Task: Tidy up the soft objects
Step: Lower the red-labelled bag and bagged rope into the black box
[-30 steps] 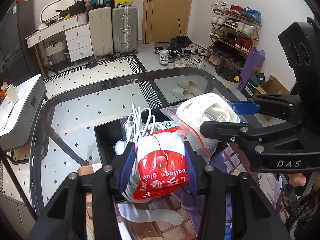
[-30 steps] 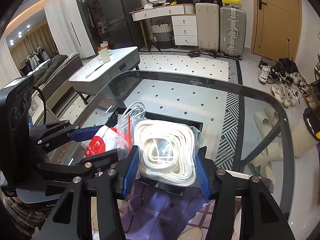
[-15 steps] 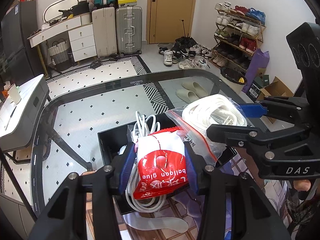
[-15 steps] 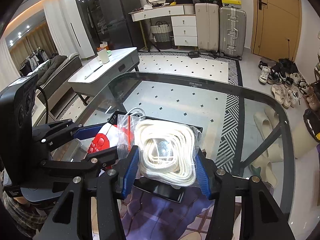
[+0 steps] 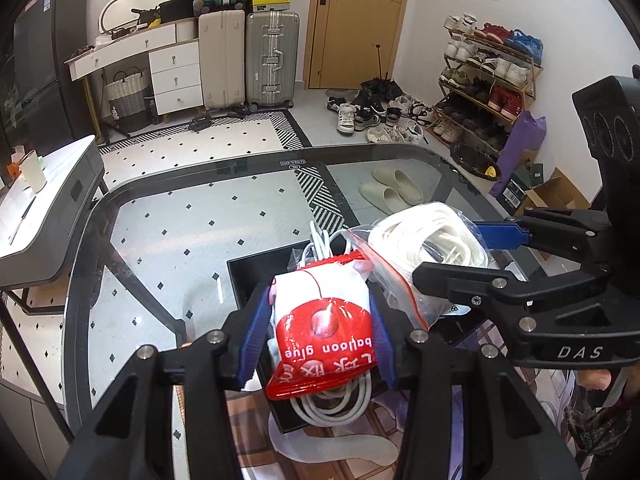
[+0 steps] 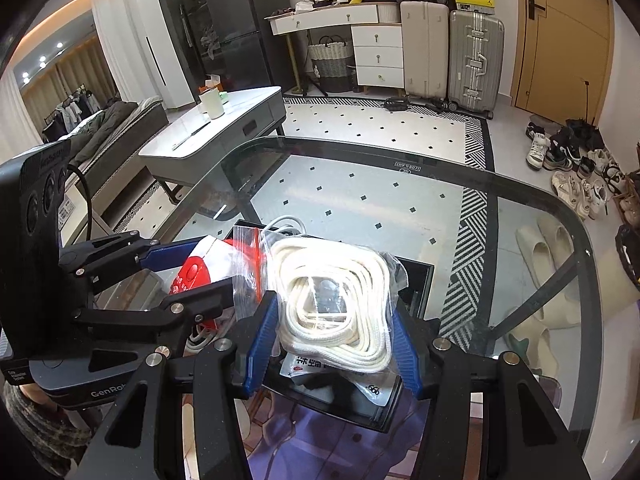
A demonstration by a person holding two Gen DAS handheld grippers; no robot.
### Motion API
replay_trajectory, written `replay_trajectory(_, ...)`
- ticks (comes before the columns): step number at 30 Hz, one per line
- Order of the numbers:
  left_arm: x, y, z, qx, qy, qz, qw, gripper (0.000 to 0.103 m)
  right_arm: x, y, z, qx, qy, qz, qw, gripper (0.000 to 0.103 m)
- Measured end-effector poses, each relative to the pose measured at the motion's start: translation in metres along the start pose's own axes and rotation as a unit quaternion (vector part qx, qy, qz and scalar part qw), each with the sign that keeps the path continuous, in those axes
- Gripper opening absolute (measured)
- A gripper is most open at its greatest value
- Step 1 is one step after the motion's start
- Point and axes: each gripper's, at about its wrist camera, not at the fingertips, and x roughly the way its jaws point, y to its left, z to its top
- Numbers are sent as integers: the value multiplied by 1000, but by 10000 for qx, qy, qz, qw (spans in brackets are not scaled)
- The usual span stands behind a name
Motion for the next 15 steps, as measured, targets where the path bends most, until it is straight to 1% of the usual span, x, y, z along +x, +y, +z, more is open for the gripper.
replay_trajectory(5, 0, 10, -1, -121, -27, -32, 9999, 46, 11, 3, 0, -44, 119, -48, 9999, 53)
replay_trajectory(8, 1, 14, -2, -223, -6, -143, 9996, 46, 19, 4, -1, -62, 211, -64, 9997, 53)
replay_trajectory(15, -3, 14, -1, -205, -57, -72, 9997, 46, 37, 8, -7, -121, 391, -43, 9992, 55)
